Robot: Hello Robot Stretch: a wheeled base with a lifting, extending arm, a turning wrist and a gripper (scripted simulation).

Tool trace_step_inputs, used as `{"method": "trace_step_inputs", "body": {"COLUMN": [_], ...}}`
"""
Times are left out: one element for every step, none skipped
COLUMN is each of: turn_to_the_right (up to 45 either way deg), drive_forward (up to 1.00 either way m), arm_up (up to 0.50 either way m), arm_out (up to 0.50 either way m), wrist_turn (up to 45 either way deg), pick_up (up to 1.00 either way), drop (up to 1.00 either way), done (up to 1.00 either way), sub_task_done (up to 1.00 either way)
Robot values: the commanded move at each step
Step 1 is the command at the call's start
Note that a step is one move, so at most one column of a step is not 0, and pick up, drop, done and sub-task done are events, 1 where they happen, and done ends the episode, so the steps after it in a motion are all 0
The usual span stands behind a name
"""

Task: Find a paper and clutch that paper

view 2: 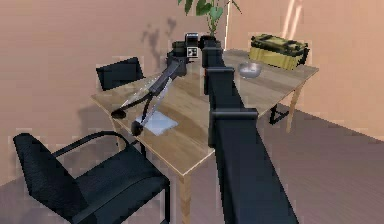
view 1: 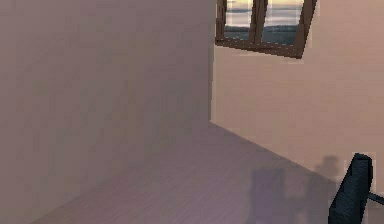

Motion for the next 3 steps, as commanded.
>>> {"method": "trace_step_inputs", "body": {"turn_to_the_right": [0.0,0.0,0.0], "drive_forward": [0.00,0.00,0.00], "arm_up": [0.00,0.00,-0.30], "arm_out": [0.00,0.00,0.00], "wrist_turn": [45.0,42.0,0.0], "pick_up": [0.00,0.00,0.00], "drop": [0.00,0.00,0.00], "done": [0.00,0.00,0.00], "sub_task_done": [0.00,0.00,0.00]}}
